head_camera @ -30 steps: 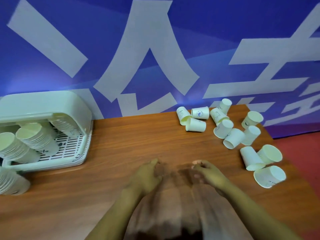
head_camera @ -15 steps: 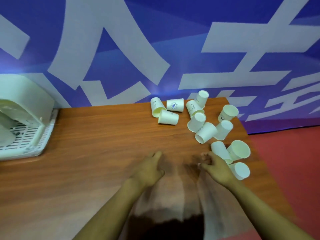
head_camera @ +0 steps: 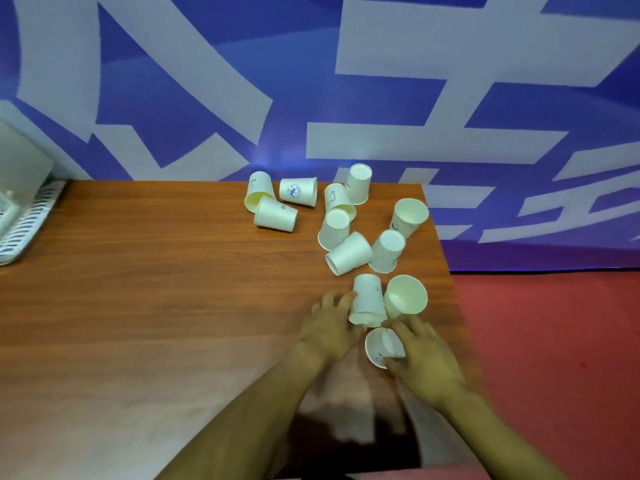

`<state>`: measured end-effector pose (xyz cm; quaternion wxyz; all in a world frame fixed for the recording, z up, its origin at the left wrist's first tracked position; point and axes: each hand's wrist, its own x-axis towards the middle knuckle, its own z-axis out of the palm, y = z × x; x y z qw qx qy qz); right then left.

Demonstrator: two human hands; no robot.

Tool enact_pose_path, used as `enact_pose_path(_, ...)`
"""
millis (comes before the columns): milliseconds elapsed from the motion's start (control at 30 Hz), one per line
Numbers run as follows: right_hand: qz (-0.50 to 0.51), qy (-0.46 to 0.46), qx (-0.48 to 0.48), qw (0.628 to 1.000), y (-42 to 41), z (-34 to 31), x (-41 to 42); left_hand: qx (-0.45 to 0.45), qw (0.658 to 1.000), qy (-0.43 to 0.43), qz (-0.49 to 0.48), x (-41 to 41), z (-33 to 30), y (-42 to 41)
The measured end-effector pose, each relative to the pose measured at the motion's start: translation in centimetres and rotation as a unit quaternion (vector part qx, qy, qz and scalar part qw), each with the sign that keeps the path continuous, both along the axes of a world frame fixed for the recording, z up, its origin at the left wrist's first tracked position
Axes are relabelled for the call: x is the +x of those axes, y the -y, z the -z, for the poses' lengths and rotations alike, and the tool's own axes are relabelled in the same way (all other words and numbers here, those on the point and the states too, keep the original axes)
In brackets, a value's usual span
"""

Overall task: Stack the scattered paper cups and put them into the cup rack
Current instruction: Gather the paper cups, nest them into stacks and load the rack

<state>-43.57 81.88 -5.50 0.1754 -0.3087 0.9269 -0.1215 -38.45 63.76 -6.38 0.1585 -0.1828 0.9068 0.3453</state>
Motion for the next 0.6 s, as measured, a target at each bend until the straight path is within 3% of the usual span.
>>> enact_pose_path(267, -0.001, 0.065, 0.008, 0.998, -1.2, 1.3, -0.6, 0.008, 0.995, 0.066, -0.079, -3.9, 1.2, -3.6)
enact_pose_path(600, 0.012, 0.101, 0.0, 0.995, -1.2, 2.2, -0.6, 0.076, 0.985, 0.054, -0.143, -4.0, 0.8, -3.6)
